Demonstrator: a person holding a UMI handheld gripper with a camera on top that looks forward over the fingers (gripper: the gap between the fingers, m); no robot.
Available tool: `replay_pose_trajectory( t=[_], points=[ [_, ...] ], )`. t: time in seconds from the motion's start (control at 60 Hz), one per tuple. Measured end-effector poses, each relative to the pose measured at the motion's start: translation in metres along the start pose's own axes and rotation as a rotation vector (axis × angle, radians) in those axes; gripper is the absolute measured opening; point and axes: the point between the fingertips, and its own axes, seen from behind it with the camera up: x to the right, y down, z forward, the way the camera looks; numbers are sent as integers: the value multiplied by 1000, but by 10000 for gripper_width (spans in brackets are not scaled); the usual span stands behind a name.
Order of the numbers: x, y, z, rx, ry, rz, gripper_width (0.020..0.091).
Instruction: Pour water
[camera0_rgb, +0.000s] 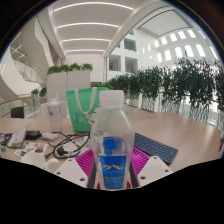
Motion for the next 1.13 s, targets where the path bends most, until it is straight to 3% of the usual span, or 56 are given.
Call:
replay_pose_trajectory(
  t=[0.167, 0.3, 0.35, 0.4, 0.483, 0.55, 1.133],
  points=[
    [20, 40, 26, -28, 1, -9, 499],
    [2, 32, 11, -61, -9, 19, 499],
    [1, 34, 7, -92, -16, 20, 528],
    [3, 42, 1, -154, -6, 32, 583],
    [2, 52, -17, -237, -11, 60, 852],
    [-1, 48, -48, -259, -24, 70, 817],
    [-82, -68, -379, -169, 19, 19, 830]
  ],
)
